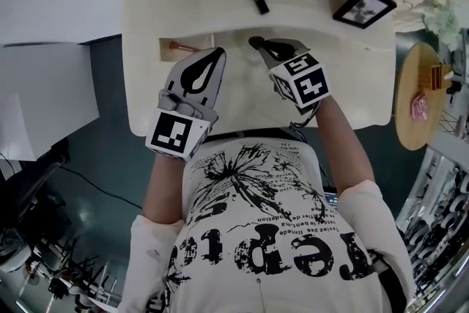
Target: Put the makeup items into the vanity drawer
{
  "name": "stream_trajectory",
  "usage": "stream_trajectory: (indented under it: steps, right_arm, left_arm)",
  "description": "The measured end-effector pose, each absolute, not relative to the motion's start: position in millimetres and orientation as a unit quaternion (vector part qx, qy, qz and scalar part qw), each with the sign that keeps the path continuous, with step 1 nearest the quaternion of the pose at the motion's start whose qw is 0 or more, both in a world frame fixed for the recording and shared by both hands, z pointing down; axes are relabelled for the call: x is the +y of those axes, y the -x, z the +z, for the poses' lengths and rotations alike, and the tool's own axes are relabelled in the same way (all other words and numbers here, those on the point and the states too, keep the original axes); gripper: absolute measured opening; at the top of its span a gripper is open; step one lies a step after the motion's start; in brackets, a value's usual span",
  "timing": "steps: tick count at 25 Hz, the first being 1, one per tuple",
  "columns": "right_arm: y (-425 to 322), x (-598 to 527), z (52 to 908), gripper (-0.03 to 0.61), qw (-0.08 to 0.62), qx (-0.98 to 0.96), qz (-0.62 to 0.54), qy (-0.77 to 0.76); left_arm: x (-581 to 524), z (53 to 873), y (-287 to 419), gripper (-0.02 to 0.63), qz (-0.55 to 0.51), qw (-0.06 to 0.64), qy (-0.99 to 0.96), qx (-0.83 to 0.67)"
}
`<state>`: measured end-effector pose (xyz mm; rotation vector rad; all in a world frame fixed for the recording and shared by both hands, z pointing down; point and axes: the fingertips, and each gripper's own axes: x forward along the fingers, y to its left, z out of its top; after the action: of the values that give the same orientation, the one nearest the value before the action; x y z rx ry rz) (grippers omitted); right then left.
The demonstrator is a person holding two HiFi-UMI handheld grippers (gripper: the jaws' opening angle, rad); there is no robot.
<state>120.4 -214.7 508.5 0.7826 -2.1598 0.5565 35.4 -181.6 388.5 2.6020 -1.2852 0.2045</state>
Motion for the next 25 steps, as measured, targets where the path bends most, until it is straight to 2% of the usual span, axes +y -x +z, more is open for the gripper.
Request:
stream_trajectory:
  steps: [8, 20, 25]
  right_arm:
    - [-40.7, -206.2, 470.2, 0.054, 0.357, -0.877, 0.187, -0.262]
    - [61.8, -196.1, 495.3, 0.064, 0.379, -0.884, 0.174, -0.213]
    - [70.2, -201.0, 511.4, 0.148, 0.382, -0.863, 0.224, -0.244]
  left_arm:
    - [-167.5, 367.3, 23.1, 0.014, 0.065, 0.098, -0.876, -0.468]
    - [-149.3, 372.9, 119.2, 0.014, 0.054, 0.106, -0.840, -0.529]
    - [-144.4, 375.4, 138.8, 0.014, 0.049, 0.110, -0.834, -0.538]
